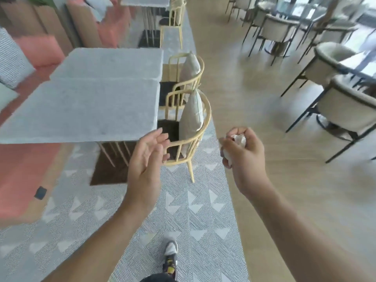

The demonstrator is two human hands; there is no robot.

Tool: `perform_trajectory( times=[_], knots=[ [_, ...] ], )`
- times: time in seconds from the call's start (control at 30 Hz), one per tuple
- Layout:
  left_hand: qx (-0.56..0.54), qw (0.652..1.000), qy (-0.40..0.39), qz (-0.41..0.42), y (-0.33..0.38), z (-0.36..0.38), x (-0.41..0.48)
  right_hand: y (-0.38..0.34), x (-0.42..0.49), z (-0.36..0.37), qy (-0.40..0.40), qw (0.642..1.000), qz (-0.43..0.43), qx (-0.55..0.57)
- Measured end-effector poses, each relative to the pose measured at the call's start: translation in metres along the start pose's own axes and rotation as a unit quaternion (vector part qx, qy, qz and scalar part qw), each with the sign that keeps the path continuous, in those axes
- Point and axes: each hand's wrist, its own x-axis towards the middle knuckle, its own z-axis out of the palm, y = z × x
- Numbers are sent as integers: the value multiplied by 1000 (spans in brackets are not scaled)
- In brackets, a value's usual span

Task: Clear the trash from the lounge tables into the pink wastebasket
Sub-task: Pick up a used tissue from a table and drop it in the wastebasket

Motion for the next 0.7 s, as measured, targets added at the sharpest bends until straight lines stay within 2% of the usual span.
perform_trajectory(
  times=[0.17,0.37,0.57,0.7],
  knots=[
    [-8,997,-73,1,-19,47,110,-16,93,-13,54,998,-27,17],
    [-22,992,-121,3,-44,119,215,-26,195,-44,88,995,-45,24],
    [-28,992,-121,9,-86,222,312,-28,324,-105,98,993,-49,48],
    [-35,995,-90,10,-112,302,376,-41,421,-156,104,992,-47,46]
  ],
)
